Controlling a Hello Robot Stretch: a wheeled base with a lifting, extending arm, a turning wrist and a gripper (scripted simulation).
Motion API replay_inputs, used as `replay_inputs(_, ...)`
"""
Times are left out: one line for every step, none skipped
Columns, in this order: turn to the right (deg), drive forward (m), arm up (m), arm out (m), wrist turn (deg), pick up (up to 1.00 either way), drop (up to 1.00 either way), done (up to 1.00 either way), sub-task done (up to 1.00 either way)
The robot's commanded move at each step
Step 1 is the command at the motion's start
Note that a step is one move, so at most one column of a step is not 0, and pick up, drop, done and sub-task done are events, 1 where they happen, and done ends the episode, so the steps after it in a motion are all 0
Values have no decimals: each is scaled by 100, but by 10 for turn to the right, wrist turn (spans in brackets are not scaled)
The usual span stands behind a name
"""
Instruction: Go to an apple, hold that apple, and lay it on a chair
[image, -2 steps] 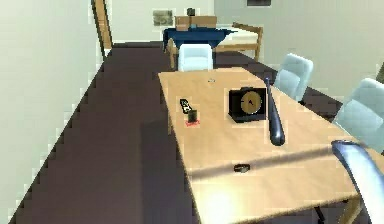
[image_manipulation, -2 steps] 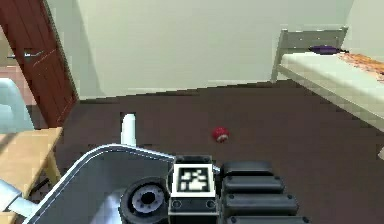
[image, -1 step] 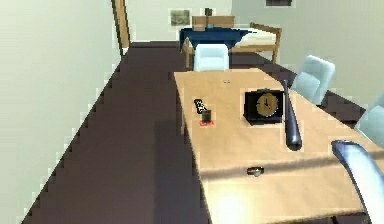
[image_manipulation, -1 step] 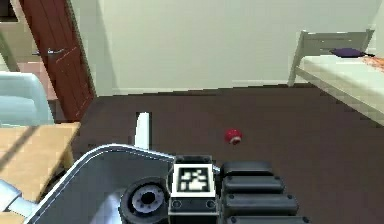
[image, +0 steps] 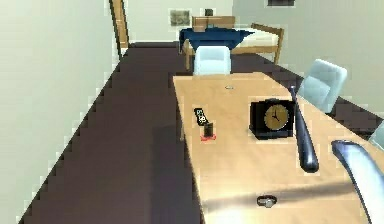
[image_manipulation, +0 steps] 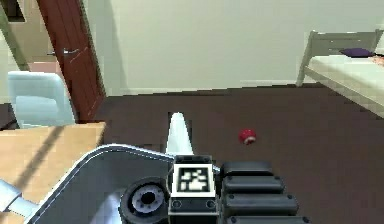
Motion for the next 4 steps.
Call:
replay_inputs(450,0,0,0,0,0,0,0,0)
replay_inputs(450,0,0,0,0,0,0,0,0)
replay_inputs(450,0,0,0,0,0,0,0,0)
replay_inputs(150,0,0,0,0,0,0,0,0)
